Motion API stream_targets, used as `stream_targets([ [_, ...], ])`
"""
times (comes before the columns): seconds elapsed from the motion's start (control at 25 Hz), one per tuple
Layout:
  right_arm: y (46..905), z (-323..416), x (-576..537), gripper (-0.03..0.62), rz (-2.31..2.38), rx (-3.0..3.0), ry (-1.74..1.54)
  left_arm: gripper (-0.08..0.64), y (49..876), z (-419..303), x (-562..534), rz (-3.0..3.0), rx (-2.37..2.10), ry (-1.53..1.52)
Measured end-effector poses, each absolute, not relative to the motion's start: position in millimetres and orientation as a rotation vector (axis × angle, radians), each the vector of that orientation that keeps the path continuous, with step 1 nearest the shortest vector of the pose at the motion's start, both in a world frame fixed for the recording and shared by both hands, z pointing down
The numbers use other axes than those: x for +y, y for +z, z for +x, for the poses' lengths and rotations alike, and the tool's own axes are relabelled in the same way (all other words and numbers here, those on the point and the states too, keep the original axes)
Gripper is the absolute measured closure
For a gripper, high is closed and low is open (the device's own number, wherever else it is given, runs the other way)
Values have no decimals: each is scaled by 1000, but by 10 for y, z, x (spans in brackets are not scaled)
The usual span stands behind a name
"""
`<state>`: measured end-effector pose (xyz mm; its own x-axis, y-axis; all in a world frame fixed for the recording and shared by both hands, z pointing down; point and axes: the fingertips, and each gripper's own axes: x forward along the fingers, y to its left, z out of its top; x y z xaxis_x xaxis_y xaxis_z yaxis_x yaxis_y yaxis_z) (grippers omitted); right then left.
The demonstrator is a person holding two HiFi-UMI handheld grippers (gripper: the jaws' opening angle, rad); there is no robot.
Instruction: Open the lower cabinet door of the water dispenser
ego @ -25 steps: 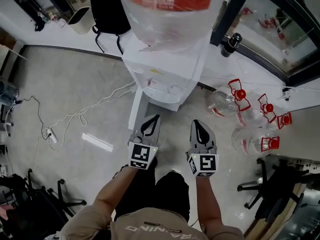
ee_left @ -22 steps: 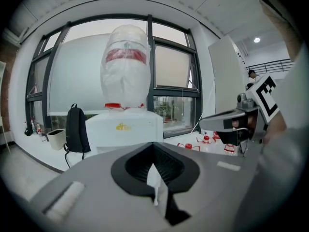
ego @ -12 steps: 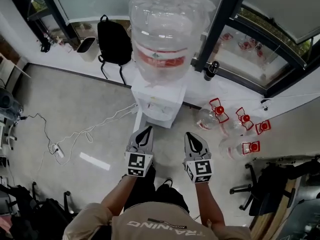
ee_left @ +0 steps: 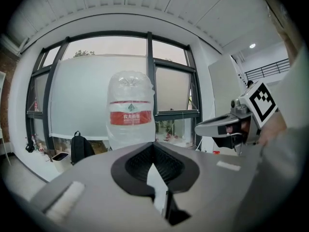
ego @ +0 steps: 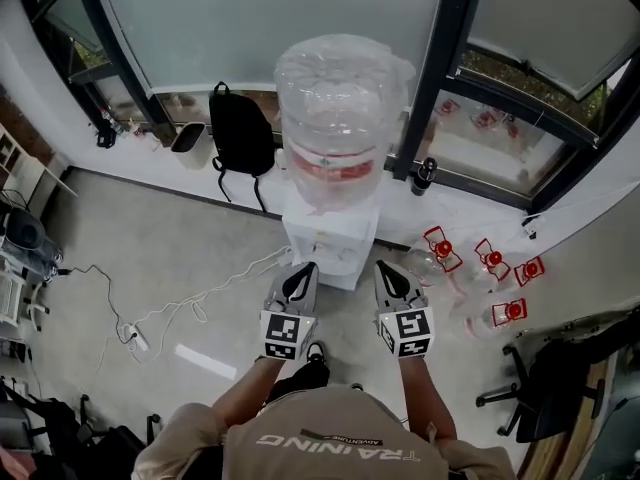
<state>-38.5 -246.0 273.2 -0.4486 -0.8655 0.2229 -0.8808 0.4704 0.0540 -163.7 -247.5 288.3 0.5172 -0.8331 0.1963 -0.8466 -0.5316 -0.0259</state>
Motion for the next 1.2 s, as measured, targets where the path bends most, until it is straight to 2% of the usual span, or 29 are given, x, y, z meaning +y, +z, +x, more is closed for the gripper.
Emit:
stream_targets([
  [0.28,2602,-554,-2780,581,1577,-2486,83,552,2683,-1748,-2851,2767,-1404,259],
  [0.6,2681,-566,-3105,581,1615,-2517,104,552,2818,-1674,-3289,2816,-1255,348],
  [1.2,2370,-427,-3070,581,1437,-2637,48,552,2451,-1606,-3146,2679,-1414,173],
])
